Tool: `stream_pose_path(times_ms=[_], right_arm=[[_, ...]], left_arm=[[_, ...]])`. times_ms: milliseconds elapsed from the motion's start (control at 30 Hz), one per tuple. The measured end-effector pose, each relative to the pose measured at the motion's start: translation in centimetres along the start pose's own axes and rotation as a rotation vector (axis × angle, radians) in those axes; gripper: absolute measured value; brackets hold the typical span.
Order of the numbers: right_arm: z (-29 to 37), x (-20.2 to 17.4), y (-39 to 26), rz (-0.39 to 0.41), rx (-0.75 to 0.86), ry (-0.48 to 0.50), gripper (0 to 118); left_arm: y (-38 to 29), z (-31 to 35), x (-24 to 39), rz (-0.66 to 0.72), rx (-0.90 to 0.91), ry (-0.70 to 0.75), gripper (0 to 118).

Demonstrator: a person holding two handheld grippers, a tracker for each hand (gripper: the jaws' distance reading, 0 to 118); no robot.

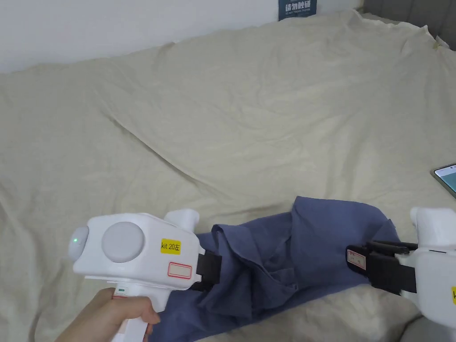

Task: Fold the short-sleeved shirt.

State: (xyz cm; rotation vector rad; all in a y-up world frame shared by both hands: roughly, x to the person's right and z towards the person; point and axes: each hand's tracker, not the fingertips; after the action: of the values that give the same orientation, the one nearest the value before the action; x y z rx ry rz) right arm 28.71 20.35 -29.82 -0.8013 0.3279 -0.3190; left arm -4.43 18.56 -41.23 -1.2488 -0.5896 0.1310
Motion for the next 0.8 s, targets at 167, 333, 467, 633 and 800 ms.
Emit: stream_pose_path(times_ms=[167, 333, 467, 633, 800], right_arm=[[0.5, 0.7, 0.0, -0.013, 0.004, -0.015, 0], [0.6, 1.6, -0.3, -0.04, 0.006, -0.032, 0], [1.0, 1.8, -0.3, -0.056, 0.016, -0.035, 0], [1.5, 1.2, 0.0, -0.036, 0.022, -0.038, 0], [1.7, -0.1, 0.5, -0.014, 0.037, -0.03, 0]], left_arm=[[1.6, 0.4, 1.4, 0.054, 0.038, -0.248, 4], [3.2, -1.1, 5.2, -0.03, -0.004, -0.294, 4], [3.6, -2.1, 7.3, -0.042, -0.018, -0.341, 4], [3.2, -0.1, 6.8, -0.065, 0.024, -0.333, 4], [0.7, 4.3, 1.7, 0.049, 0.151, -0.311, 4]])
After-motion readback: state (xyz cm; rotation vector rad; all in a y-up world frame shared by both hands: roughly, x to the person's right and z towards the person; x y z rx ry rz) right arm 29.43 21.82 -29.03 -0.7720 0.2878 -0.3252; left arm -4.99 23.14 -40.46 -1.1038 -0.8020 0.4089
